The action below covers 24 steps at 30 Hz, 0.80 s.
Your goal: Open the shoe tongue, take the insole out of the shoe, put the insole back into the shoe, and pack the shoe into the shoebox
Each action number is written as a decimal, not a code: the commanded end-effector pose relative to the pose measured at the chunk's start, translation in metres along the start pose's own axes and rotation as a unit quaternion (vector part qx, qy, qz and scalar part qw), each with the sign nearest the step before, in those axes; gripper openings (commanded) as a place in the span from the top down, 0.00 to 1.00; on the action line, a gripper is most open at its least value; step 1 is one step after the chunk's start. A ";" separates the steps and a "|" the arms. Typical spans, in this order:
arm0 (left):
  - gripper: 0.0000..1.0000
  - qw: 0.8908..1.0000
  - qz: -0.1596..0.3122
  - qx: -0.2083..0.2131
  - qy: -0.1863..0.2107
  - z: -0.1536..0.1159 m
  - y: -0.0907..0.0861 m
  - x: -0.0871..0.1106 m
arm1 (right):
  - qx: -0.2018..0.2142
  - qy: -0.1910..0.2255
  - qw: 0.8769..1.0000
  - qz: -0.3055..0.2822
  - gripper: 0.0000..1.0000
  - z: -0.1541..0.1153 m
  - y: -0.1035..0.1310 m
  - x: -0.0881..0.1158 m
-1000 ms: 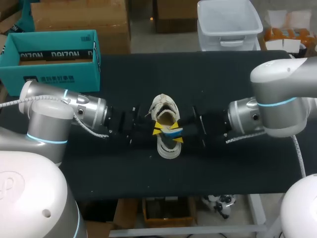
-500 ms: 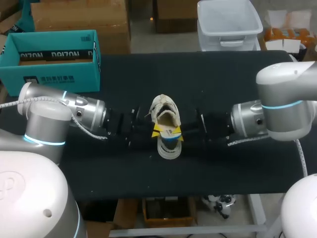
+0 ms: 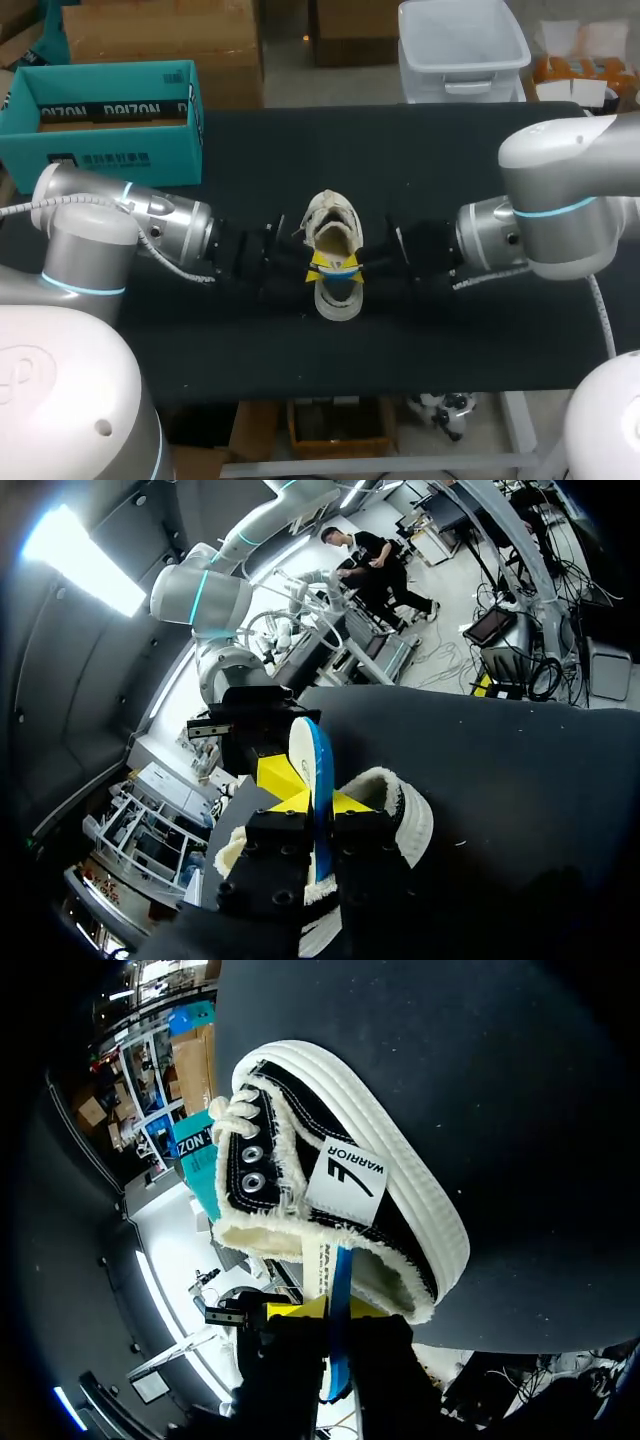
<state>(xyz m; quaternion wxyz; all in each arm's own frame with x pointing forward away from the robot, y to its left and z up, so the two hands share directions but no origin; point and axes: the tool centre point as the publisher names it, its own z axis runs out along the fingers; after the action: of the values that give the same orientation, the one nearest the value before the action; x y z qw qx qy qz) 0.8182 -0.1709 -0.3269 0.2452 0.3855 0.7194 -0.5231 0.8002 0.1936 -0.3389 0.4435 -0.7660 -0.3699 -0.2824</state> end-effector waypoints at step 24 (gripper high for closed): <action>1.00 0.999 -0.030 -0.036 0.013 0.015 0.035 0.000 | -0.024 -0.027 0.999 0.013 1.00 0.014 0.043 -0.004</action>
<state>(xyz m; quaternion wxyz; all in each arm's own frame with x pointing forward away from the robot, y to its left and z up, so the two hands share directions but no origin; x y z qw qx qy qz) 0.8428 -0.1729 -0.3484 0.2345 0.3621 0.7525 -0.4976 0.8280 0.1900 -0.3606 0.4077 -0.7941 -0.3636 -0.2662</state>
